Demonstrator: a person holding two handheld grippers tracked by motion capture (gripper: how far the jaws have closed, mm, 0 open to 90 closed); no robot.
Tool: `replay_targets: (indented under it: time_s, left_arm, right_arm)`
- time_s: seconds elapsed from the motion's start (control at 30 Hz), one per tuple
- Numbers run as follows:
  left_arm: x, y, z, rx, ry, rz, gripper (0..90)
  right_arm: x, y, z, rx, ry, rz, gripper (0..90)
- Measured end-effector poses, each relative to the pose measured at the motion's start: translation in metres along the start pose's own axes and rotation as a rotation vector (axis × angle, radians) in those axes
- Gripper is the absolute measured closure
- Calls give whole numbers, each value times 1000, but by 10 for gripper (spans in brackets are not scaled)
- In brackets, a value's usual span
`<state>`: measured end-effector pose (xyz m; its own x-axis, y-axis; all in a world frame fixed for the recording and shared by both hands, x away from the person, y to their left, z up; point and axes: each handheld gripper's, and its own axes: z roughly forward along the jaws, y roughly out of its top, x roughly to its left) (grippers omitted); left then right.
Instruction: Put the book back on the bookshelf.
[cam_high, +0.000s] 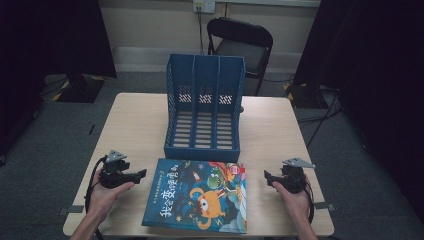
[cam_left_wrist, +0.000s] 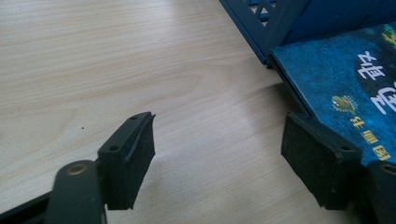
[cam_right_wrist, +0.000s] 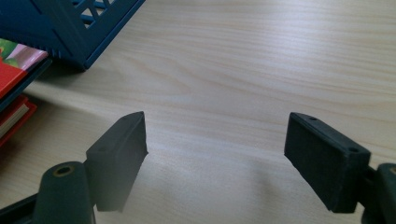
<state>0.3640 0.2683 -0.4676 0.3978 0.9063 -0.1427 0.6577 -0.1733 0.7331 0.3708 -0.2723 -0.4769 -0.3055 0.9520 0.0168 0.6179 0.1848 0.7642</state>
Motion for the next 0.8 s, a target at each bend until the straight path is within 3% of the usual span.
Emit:
replay_targets:
  time_s: [0.23, 0.33, 0.5, 0.53, 0.8]
  left_arm:
    - [0, 1, -2, -28, -16, -4, 341]
    - [0, 3, -3, -14, 2, -17, 366]
    - [-2, 4, -5, -8, -16, -22, 384]
    - [-3, 4, -5, 7, -32, -28, 380]
    - [-12, 5, -7, -24, -92, -6, 354]
  right_arm:
    - [2, 1, -5, -28, 31, -6, 296]
    - [3, 1, -6, -38, 51, -19, 338]
    - [7, 4, -10, -54, 97, -31, 417]
    - [9, 5, -11, -59, 106, -32, 432]
    - [33, 17, -19, -86, 210, -95, 465]
